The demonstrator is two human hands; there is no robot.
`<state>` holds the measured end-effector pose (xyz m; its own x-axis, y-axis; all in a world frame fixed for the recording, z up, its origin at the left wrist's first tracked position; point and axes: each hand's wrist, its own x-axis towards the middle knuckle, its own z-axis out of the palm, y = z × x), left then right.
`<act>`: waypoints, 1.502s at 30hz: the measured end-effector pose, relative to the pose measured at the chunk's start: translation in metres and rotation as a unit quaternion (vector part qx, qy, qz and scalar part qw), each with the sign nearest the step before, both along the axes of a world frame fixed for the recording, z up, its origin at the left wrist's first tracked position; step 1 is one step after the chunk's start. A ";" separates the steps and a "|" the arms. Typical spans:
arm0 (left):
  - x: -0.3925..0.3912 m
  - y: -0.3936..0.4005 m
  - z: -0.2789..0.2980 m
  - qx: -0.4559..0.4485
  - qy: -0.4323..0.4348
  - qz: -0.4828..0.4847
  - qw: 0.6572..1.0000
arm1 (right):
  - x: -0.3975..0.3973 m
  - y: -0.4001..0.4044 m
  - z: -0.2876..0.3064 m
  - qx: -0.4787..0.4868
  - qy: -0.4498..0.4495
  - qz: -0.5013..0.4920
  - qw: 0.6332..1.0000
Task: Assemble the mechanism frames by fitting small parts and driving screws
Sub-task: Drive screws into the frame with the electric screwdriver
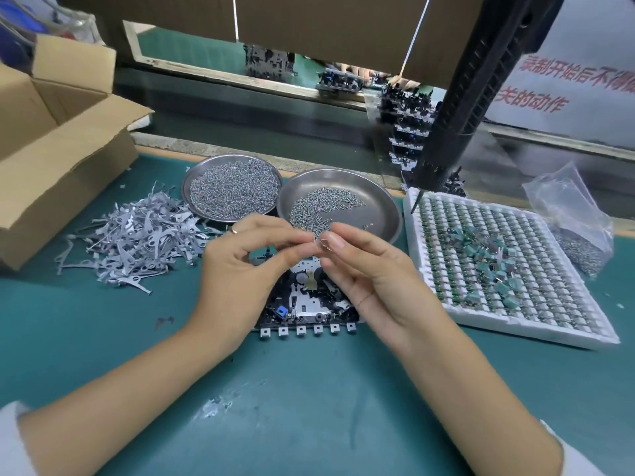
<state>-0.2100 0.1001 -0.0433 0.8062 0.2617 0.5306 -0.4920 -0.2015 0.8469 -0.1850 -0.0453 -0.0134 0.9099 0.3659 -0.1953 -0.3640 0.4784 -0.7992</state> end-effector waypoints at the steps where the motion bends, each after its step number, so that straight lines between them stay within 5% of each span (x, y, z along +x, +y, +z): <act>1: 0.000 0.000 0.000 -0.008 -0.003 -0.004 1.000 | -0.001 0.001 0.000 0.006 0.006 0.005 1.000; 30: 0.001 -0.001 -0.002 -0.062 0.005 -0.047 0.997 | -0.008 0.005 0.005 0.072 0.052 0.023 0.996; 37: 0.000 -0.001 -0.002 -0.032 -0.014 -0.038 0.999 | -0.007 0.003 0.002 0.051 0.033 0.028 0.998; 45: -0.004 -0.003 0.002 0.120 -0.081 0.011 0.989 | -0.001 -0.010 0.007 -0.057 0.006 0.069 0.996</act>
<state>-0.2143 0.0971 -0.0408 0.7007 0.1299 0.7015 -0.6106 -0.3994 0.6839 -0.1863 -0.0557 -0.0066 0.8499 0.4615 -0.2543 -0.4302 0.3290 -0.8406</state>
